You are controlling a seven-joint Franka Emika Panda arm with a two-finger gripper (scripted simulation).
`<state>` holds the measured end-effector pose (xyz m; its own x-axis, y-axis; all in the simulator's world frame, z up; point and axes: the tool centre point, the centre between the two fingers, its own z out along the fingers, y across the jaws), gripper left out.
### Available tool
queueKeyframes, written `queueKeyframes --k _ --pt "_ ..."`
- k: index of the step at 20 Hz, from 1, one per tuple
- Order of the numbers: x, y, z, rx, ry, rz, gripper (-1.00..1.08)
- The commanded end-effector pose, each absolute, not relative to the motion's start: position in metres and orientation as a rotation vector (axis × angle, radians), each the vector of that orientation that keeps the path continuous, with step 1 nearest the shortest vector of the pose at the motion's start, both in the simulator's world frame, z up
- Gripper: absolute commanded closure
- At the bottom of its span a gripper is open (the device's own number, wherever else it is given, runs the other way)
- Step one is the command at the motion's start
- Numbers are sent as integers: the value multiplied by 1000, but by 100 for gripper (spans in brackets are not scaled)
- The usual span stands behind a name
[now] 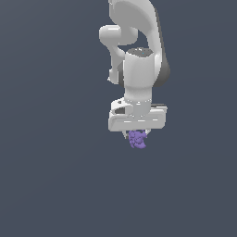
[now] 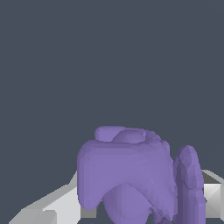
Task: Pick up the object and move it to a goal position.
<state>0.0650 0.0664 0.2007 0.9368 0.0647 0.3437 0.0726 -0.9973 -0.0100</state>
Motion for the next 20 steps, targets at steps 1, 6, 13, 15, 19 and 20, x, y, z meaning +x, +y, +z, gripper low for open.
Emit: queueKeyframes --k 1,6,13,15,19,20 --pt "83 80 256 -3027 -132 -707 108" --pt "100 104 365 -2923 -175 -1013 108" --pt "94 124 462 -2807 -211 -1272 108" --pt "91 127 479 -2785 -217 -1316 108" --pt "86 131 500 -2756 -225 -1369 108" --pt "86 132 502 -2753 -226 -1376 108"
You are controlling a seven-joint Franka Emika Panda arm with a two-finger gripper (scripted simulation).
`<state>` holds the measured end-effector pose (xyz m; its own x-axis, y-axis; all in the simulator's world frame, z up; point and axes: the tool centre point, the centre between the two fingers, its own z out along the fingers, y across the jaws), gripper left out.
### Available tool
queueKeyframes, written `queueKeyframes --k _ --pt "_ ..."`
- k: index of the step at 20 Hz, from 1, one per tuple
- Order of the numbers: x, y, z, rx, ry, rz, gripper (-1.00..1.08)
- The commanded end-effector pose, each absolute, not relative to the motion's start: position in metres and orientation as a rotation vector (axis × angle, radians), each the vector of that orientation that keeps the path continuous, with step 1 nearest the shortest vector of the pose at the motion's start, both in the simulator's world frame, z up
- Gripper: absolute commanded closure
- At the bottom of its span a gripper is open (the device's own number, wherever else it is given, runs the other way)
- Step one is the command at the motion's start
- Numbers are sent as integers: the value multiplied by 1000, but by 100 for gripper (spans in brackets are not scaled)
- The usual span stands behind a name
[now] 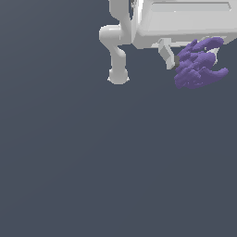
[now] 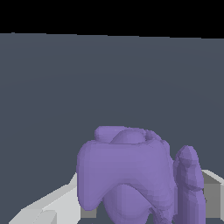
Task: Pick up the object and move it to a goal position.
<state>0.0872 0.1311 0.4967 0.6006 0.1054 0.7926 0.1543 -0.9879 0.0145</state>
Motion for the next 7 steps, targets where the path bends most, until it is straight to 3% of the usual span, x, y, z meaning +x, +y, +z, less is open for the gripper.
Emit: queueKeyframes --k 1,7 --pt "85 132 503 -2751 -227 -1380 108" --pt "87 131 497 -2761 -224 -1364 108"
